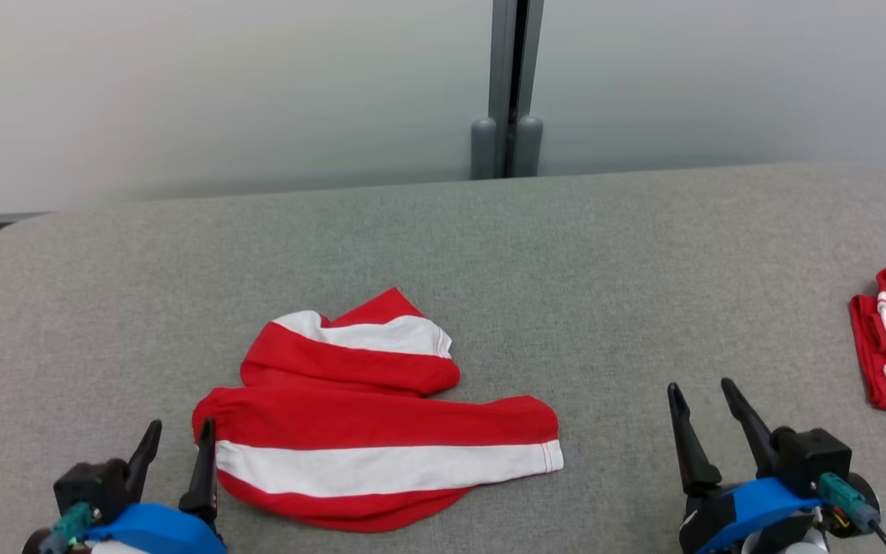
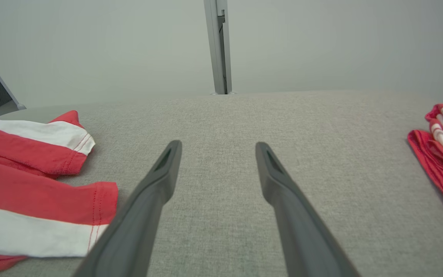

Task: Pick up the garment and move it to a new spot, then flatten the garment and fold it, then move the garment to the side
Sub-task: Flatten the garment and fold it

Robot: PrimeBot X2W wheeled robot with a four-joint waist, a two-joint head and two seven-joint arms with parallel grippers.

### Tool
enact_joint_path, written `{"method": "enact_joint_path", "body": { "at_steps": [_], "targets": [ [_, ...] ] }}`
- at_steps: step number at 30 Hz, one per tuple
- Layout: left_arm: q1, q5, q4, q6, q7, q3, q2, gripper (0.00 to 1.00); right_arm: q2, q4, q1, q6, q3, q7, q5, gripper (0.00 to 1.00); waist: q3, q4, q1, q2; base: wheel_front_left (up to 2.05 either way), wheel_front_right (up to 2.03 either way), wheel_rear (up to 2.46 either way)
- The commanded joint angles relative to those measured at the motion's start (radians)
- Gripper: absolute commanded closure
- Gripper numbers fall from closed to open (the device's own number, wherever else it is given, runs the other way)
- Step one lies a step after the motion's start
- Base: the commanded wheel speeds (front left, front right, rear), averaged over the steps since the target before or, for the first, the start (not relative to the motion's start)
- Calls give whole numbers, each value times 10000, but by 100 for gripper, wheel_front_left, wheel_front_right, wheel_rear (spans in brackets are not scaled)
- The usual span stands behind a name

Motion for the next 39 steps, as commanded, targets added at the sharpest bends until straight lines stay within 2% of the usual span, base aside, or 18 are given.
{"method": "enact_joint_path", "body": {
  "at_steps": [1, 7, 13, 17, 27, 38, 39],
  "targets": [
    [220, 330, -102, 134, -24, 240, -99, 0, -24, -21, 234, 0, 41, -31, 113, 0, -144, -27, 0, 0, 0, 0, 0],
    [1303, 1909, -919, 465, -24, 1379, -928, 0, -23, -9, 638, 0, 266, -33, 313, 0, -577, -5, 0, 0, 0, 0, 0],
    [1943, 2888, -1296, 259, -24, 2169, -1607, 0, -26, 65, 802, 0, 484, -33, 371, 0, -685, -37, 0, 0, 0, 0, 0],
    [1951, 3315, -1330, 34, -24, 2505, -1846, 0, -24, 173, 785, 0, 615, -33, 215, 0, -620, 29, 0, 0, 0, 0, 0],
    [1542, 3761, -1113, -334, -24, 2634, -2154, 0, -29, 1691, -151, 0, 1994, -31, 79, 0, 74, 754, 0, 0, 0, 0, 0],
    [1244, 3410, -1096, -387, -24, 2477, -1847, 0, -27, 3698, -1205, 0, 2493, -4, 157, 0, 656, 1301, 0, 0, 0, 0, 0],
    [1215, 3384, -1105, -388, -24, 2458, -1834, 0, -27, 3827, -1223, 1, 2577, 10, 162, 52, 675, 1300, 0, 0, 0, 0, 0]
  ]
}}
